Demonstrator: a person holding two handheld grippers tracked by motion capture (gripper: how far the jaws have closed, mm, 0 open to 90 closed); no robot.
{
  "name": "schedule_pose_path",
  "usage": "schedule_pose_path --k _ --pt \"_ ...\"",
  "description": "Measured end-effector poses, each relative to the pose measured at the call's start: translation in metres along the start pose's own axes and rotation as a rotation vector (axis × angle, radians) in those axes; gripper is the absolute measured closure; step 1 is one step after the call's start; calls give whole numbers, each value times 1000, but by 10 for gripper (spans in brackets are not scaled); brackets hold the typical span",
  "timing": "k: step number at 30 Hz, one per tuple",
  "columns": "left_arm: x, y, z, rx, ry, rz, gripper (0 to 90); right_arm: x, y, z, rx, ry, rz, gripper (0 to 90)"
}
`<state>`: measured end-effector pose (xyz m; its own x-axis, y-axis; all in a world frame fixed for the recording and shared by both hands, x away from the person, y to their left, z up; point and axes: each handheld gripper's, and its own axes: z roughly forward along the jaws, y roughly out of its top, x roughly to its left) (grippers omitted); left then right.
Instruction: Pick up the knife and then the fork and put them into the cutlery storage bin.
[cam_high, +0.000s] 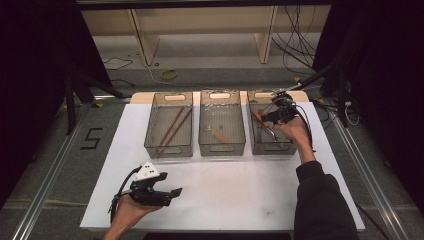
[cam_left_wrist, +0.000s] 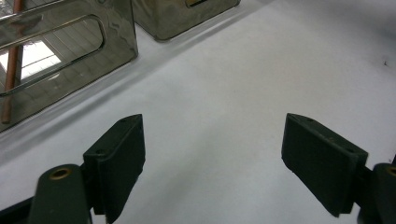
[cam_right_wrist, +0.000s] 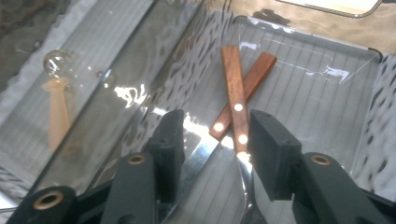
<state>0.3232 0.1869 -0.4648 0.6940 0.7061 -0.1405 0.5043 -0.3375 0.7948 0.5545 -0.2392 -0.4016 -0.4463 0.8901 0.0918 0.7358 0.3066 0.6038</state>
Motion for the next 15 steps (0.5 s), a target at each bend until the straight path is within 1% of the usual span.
schedule_pose_path --k 2,4,7,8,12,15 --pt "0 0 0 -3 -3 0 209 2 -1 -3 -4 7 -5 518" --pt "0 0 0 -7 -2 -5 209 4 -2 -5 -11 17 -10 502" --pt "2 -1 0 -12 -3 -11 208 10 -6 -10 -29 32 -20 438" --pt "2 -1 0 -20 -3 -16 209 12 -7 -11 -34 34 -25 424" --pt "4 -1 -1 -24 -13 -25 209 21 -15 -19 -70 54 -47 397" --pt "4 -2 -1 -35 -9 -31 209 30 -22 -26 -87 80 -62 377"
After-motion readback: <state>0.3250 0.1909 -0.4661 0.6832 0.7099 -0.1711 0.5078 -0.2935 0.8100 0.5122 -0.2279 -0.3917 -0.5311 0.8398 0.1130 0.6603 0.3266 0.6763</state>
